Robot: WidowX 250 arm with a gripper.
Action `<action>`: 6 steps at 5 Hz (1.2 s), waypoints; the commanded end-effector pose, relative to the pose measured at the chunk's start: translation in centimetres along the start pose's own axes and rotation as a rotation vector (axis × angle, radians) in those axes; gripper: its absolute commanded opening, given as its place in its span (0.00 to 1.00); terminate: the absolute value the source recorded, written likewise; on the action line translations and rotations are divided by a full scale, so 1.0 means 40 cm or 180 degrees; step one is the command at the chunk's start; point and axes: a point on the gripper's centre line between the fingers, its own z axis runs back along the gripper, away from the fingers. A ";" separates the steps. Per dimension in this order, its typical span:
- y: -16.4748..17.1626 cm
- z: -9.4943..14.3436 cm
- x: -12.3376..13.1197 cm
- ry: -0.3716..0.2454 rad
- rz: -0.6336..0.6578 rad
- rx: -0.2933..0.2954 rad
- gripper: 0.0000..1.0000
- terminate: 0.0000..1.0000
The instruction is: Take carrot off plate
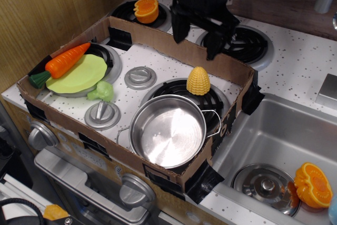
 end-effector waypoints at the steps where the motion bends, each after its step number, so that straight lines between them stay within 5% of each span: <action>1: 0.078 0.083 -0.043 -0.0108 0.0169 0.0080 1.00 0.00; 4: 0.286 -0.017 -0.178 0.0094 0.0353 0.0189 1.00 0.00; 6: 0.378 -0.081 -0.216 -0.0018 0.0309 0.0342 1.00 0.00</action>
